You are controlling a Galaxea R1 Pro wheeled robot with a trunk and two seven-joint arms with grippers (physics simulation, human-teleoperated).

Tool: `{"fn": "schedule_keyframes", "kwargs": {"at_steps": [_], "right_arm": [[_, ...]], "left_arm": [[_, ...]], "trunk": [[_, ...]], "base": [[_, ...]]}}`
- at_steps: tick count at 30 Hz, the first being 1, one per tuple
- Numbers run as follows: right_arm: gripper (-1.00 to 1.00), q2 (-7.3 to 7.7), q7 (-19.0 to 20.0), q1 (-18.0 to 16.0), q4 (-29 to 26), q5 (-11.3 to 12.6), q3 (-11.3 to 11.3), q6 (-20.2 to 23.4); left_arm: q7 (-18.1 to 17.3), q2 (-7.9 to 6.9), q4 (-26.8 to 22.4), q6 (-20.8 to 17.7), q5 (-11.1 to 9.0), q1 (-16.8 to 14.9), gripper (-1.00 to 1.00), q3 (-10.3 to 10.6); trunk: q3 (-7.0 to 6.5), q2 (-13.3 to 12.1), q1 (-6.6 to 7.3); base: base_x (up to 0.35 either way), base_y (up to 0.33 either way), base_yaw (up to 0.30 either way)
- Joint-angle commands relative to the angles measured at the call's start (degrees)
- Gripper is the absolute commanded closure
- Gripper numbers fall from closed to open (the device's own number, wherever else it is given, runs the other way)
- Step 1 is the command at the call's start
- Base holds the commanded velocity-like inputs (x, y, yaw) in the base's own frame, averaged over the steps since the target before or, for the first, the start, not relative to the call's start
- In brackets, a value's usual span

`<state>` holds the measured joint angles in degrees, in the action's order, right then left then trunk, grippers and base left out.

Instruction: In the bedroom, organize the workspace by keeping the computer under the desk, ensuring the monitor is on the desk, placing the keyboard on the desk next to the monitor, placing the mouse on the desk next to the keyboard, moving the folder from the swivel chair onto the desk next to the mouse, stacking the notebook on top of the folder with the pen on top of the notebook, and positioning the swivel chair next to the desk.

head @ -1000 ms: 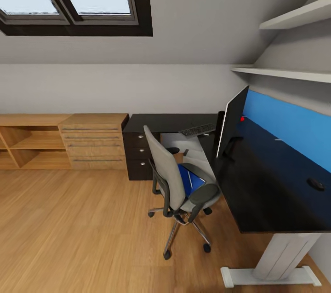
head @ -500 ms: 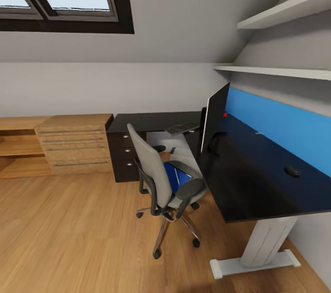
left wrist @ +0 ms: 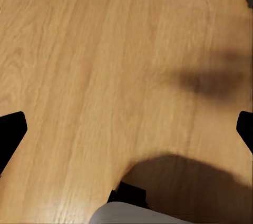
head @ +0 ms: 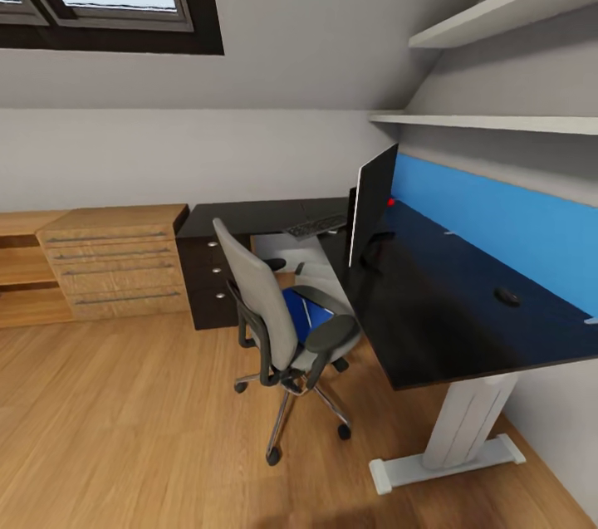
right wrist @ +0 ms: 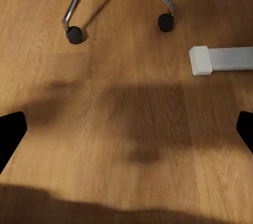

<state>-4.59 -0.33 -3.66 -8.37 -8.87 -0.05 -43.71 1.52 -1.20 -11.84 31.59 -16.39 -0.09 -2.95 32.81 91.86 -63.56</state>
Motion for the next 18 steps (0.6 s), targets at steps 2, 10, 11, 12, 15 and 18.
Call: {"fn": "schedule_keyframes", "kwargs": {"at_steps": [2,10,11,12,15,18], "right_arm": [[-1.0,-0.07,-0.1,-0.1,-0.4,-0.2,-0.1,-0.1],[-1.0,-1.98,-4.7,-2.0,-13.1,0.8,-0.2,10.1],[-1.0,-2.14,-5.2,-2.6,-14.2,0.8,-0.2,12.2],[-1.0,-2.42,-6.0,-4.1,-15.9,0.9,-0.2,16.2],[-1.0,-2.86,-6.8,-8.4,-17.5,1.2,-0.2,22.8],[-1.0,-3.14,-7.2,-13.8,-17.2,3.1,-0.2,27.1]], "left_arm": [[1.1,0.09,-2.9,-0.1,0.4,0.0,-1.0,-0.3],[11.1,0.61,-28.0,-18.0,0.8,0.0,-1.0,0.0],[11.6,0.62,-30.7,-20.7,0.8,0.0,-1.0,0.0],[12.2,0.64,-36.0,-26.1,0.7,0.0,-1.0,0.0],[12.9,0.66,-47.0,-36.6,0.7,0.0,-1.0,0.0],[13.2,0.69,-57.5,-45.2,0.6,0.0,-1.0,0.0]], "trunk": [[0.42,0.8,-0.44],[1.85,4.1,-2.2],[2.03,4.5,-2.42],[2.21,4.9,-2.64],[2.75,6.1,-3.3],[3.29,7.3,-3.96]], "base": [[0.0,0.0,0.0],[0.0,0.0,0.0],[0.0,0.0,0.0],[0.0,0.0,0.0],[0.0,0.0,0.0],[0.0,0.0,0.0]]}}
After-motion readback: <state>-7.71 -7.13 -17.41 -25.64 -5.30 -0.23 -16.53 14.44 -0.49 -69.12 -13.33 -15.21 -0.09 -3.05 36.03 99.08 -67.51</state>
